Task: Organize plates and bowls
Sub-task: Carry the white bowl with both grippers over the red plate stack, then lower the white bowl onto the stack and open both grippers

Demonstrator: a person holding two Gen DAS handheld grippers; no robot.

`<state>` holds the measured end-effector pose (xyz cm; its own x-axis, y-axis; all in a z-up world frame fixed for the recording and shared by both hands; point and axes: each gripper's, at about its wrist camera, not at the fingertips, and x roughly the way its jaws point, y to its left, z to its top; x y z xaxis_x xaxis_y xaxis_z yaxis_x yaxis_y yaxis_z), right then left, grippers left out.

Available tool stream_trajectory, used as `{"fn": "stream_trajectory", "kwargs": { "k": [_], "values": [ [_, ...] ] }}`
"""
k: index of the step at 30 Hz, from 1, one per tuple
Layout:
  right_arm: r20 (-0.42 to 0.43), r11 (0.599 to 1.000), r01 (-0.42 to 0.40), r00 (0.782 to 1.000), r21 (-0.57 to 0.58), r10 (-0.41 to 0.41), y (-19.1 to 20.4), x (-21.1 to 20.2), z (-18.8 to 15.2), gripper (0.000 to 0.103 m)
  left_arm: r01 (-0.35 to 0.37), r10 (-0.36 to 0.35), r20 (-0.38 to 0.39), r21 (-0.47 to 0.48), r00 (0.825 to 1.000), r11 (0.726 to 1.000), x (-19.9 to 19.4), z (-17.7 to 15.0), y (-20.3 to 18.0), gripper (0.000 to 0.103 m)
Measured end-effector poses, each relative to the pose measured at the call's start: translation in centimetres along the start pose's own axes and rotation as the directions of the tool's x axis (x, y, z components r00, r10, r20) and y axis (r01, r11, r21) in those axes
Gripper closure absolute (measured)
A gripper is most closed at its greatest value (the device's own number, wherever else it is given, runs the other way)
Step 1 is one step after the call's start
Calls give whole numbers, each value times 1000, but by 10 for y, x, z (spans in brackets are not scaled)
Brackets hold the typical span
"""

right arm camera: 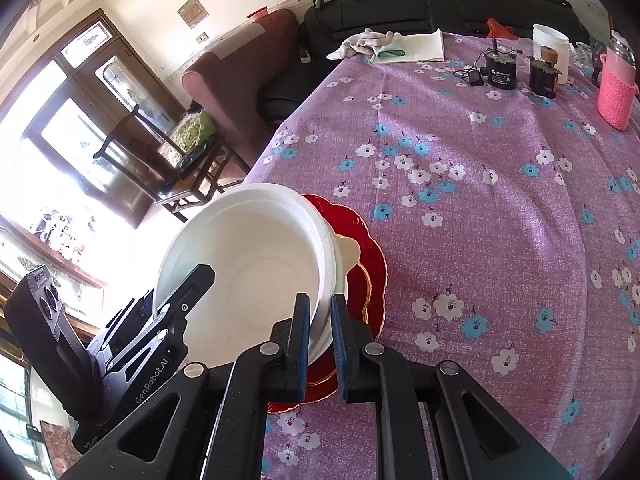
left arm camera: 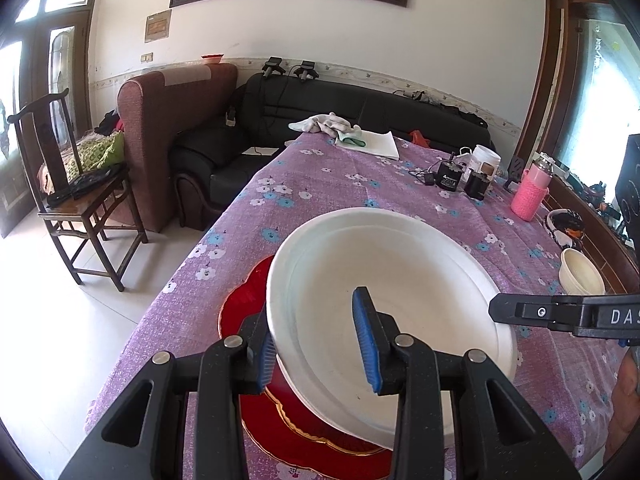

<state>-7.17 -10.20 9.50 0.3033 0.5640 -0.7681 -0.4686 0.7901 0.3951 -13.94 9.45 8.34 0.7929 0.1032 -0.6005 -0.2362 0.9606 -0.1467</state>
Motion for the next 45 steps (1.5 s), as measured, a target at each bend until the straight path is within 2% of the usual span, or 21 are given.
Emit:
{"fn": "stream_trajectory", "kwargs": {
  "k": [11,14,19,29,35,40,45],
  "values": [
    [18,1000,-1,1000,-22,2,2,-5,-2,90,-14,14,4,-7,1000,1000,-2,0,5,68],
    [19,1000,-11,1000,-22,11,1,-7,-2,90,-21,21,14,-11,1000,1000,-4,1,6,59],
    [27,1000,-22,999,-23,22,-1,-12,-4,89,-28,29,25,-22,999,999,-8,2,7,50],
    [72,998,-63,996,22,61,-17,-34,-9,88,-39,40,66,-21,997,999,-22,7,-1,46],
    [108,994,-81,992,72,73,-38,-52,-16,88,-20,19,101,13,995,1000,-35,10,-19,42],
    [133,989,-93,988,117,77,-58,-65,-24,82,1,-7,122,54,993,999,-44,11,-40,39],
    [149,981,-105,985,161,81,-80,-74,-33,81,31,-45,129,112,991,993,-52,9,-68,39]
  ]
}}
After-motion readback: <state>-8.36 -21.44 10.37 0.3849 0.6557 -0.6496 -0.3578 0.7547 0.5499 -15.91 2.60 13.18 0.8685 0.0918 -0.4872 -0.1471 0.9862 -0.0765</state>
